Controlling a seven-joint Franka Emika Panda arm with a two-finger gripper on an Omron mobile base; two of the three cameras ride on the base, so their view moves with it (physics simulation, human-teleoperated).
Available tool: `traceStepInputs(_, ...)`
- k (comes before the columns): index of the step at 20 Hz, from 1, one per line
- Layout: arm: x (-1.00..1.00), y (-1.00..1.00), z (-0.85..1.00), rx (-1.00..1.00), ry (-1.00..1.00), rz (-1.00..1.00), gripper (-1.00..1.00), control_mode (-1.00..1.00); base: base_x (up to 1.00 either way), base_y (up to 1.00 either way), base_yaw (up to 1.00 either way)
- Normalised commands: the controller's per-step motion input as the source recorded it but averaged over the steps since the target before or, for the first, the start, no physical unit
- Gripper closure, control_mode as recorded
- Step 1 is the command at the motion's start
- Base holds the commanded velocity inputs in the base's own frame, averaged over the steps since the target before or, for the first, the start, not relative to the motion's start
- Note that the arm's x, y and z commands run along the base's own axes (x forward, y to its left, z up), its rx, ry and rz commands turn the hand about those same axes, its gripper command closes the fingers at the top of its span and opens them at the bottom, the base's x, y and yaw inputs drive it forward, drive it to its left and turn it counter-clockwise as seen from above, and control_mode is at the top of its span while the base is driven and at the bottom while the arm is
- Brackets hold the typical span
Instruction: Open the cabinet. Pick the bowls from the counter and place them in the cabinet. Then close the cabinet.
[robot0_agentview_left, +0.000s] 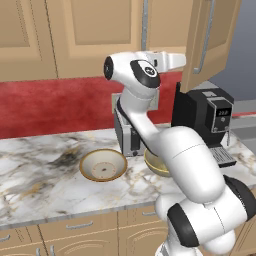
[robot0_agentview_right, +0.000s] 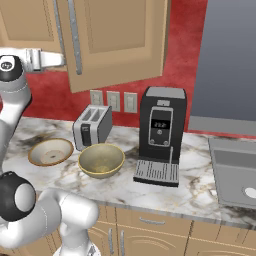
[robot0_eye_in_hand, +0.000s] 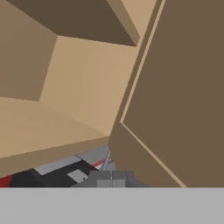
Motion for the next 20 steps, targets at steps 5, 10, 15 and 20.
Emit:
traceStepInputs(5, 0.06, -0.07, 0.03, -0.03, -0.10, -0.06, 1.00, -1.00, 0.00, 0.00, 0.00)
traceStepInputs(10, -0.01, -0.19, 0.15, -0.03, -0.04, -0.11, 1.00, -1.00, 0.00, 0.00, 0.00)
traceStepInputs(15, -0.48, -0.32, 0.23, -0.02, -0.01, -0.17, 1.00, -1.00, 0.00, 0.00, 0.00)
traceStepInputs(20, -0.75, -0.37, 0.17, -0.01, 0.00, -0.21, 1.00, -1.00, 0.00, 0.00, 0.00)
